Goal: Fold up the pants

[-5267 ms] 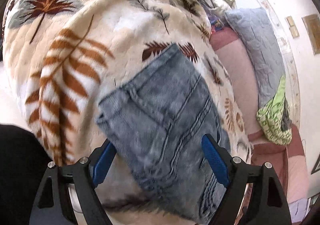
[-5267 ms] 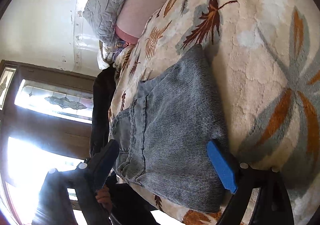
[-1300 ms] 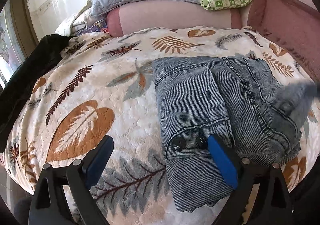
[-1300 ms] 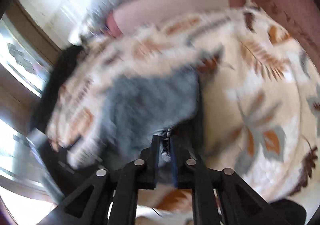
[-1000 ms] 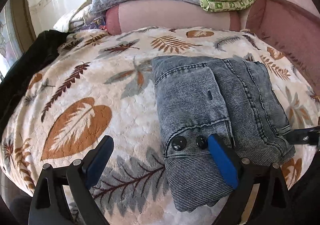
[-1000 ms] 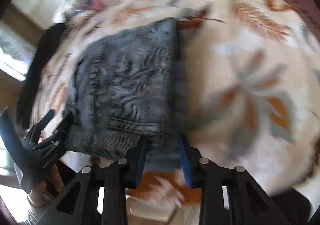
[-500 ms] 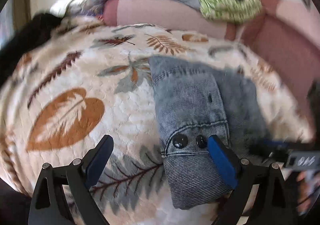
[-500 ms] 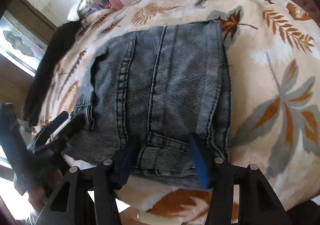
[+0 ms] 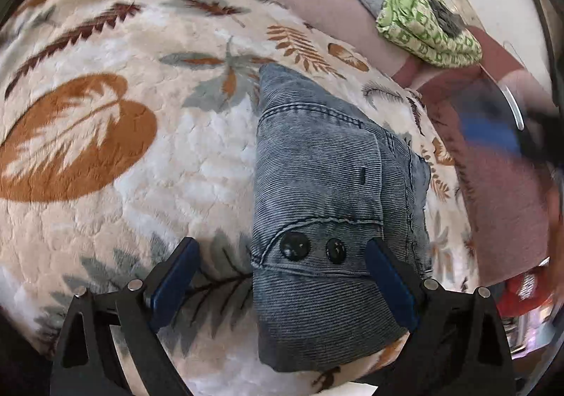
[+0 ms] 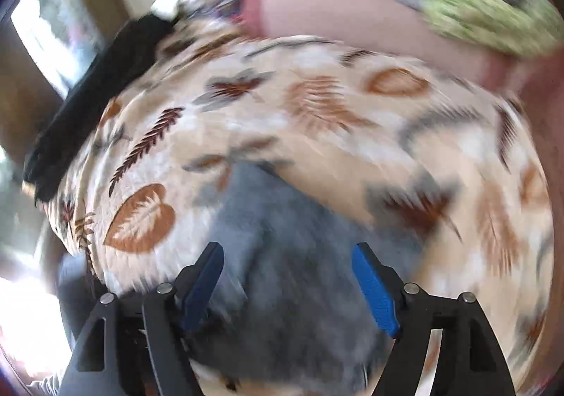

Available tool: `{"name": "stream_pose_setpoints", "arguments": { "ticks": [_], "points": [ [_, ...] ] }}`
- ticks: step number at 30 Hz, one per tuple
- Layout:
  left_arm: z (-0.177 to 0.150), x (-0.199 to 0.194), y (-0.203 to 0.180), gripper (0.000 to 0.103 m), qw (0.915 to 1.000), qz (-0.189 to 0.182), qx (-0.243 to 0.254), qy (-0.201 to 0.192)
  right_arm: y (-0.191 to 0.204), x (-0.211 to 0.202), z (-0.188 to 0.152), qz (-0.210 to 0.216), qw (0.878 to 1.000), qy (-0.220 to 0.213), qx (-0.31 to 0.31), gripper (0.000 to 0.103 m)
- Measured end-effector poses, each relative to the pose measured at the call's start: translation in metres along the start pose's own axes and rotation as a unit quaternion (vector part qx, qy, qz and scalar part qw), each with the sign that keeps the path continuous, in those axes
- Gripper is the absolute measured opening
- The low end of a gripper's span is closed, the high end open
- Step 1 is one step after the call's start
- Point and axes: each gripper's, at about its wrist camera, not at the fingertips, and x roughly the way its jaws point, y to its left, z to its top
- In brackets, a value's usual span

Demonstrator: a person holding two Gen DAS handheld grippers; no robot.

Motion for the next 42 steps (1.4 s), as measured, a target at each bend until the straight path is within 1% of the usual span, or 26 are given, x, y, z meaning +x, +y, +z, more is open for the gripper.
{"name": "stream_pose_setpoints", "arguments": {
  "ticks": [1, 3, 6, 7, 8, 9, 10, 11, 12, 14, 18, 20, 22, 24, 25, 27, 30, 32, 34, 35, 36, 37, 38, 39, 40, 42],
  "points": [
    [0.001, 0.0, 0.0, 0.095, 1.0, -0.006, 0.0, 0.0, 0.011, 0.02, 0.023, 0.001, 1.0, 0.021, -0.015, 0.078],
    [0.001, 0.0, 0.002, 0.093, 0.9999, -0.012, 0.001, -0.001, 0.029, 0.056, 0.048, -0.002, 0.997, 0.066, -0.035, 0.078],
    [0.0, 0.002, -0.001, 0.091, 0.9997, -0.007, 0.021, -0.008, 0.044, 0.123, 0.065, -0.027, 0.987, 0.146, -0.063, 0.078],
    [0.001, 0.003, -0.002, 0.091, 0.9996, -0.004, 0.026, -0.009, 0.04, 0.134, 0.061, -0.034, 0.983, 0.169, -0.063, 0.068],
    [0.002, 0.005, 0.0, 0.09, 0.9996, -0.003, 0.028, -0.011, 0.039, 0.149, 0.057, -0.044, 0.977, 0.196, -0.067, 0.036],
    [0.001, 0.005, -0.001, 0.09, 0.9995, -0.002, 0.03, -0.012, 0.033, 0.153, 0.056, -0.037, 0.978, 0.2, -0.054, 0.036],
    [0.001, 0.006, -0.001, 0.09, 0.9994, -0.002, 0.033, -0.011, 0.026, 0.147, 0.056, -0.023, 0.982, 0.185, -0.028, 0.035],
    [0.001, 0.005, -0.001, 0.09, 0.9993, -0.003, 0.034, -0.012, 0.016, 0.139, 0.056, -0.006, 0.986, 0.166, 0.0, 0.03],
    [0.002, 0.005, -0.001, 0.09, 0.9993, -0.003, 0.036, -0.012, 0.008, 0.133, 0.055, 0.011, 0.988, 0.15, 0.028, 0.029],
    [0.002, 0.007, -0.003, 0.09, 0.9991, -0.001, 0.04, -0.012, -0.016, 0.121, 0.046, 0.039, 0.988, 0.115, 0.099, 0.029],
    [0.001, 0.009, -0.003, 0.09, 0.9989, 0.001, 0.043, -0.015, -0.026, 0.119, 0.031, 0.031, 0.987, 0.101, 0.119, 0.028],
    [-0.001, 0.009, -0.004, 0.09, 0.9989, 0.0, 0.043, -0.018, -0.031, 0.107, 0.03, 0.034, 0.987, 0.068, 0.14, 0.029],
    [-0.002, 0.008, -0.003, 0.09, 0.9987, 0.004, 0.045, -0.022, -0.035, 0.086, 0.032, -0.001, 0.989, 0.029, 0.142, 0.029],
    [-0.004, 0.007, -0.002, 0.09, 0.9986, 0.004, 0.045, -0.026, -0.04, 0.077, 0.028, 0.014, 0.989, 0.029, 0.147, 0.029],
    [-0.004, 0.006, -0.002, 0.09, 0.9986, 0.004, 0.045, -0.027, -0.04, 0.069, 0.023, 0.025, 0.99, 0.027, 0.139, 0.03],
    [-0.01, 0.001, -0.002, 0.09, 0.9985, 0.003, 0.045, -0.031, -0.039, 0.05, 0.013, 0.028, 0.993, 0.015, 0.113, 0.031],
    [-0.013, -0.003, -0.003, 0.09, 0.9985, -0.001, 0.044, -0.033, -0.038, 0.036, -0.001, 0.043, 0.992, 0.008, 0.115, 0.037],
    [-0.016, -0.006, -0.004, 0.09, 0.9984, -0.002, 0.046, -0.032, -0.049, 0.031, -0.02, 0.052, 0.99, -0.004, 0.133, 0.053],
    [-0.018, -0.008, -0.003, 0.09, 0.9983, -0.002, 0.049, -0.032, -0.07, 0.029, -0.051, 0.059, 0.984, -0.016, 0.168, 0.064],
    [-0.017, -0.007, -0.003, 0.09, 0.9983, -0.001, 0.049, -0.032, -0.079, 0.033, -0.067, 0.05, 0.983, -0.005, 0.179, 0.064],
    [-0.018, -0.006, -0.003, 0.09, 0.9983, -0.001, 0.049, -0.031, -0.088, 0.049, -0.084, 0.031, 0.982, 0.03, 0.182, 0.064],
    [-0.017, -0.005, -0.004, 0.09, 0.9984, -0.001, 0.048, -0.03, -0.096, 0.071, -0.103, 0.023, 0.98, 0.08, 0.183, 0.064],
    [-0.017, -0.005, -0.005, 0.09, 0.9985, -0.003, 0.048, -0.026, -0.102, 0.073, -0.115, 0.04, 0.979, 0.067, 0.187, 0.063],
    [-0.018, -0.004, -0.006, 0.09, 0.9986, -0.003, 0.047, -0.025, -0.103, 0.063, -0.117, 0.042, 0.981, 0.051, 0.185, 0.063],
    [-0.019, -0.006, -0.006, 0.09, 0.9985, -0.002, 0.047, -0.029, -0.103, 0.056, -0.117, 0.041, 0.98, 0.05, 0.186, 0.062],
    [-0.02, -0.009, -0.006, 0.09, 0.9982, 0.0, 0.049, -0.033, -0.1, 0.038, -0.119, 0.036, 0.981, 0.028, 0.19, 0.063]
  ]
}}
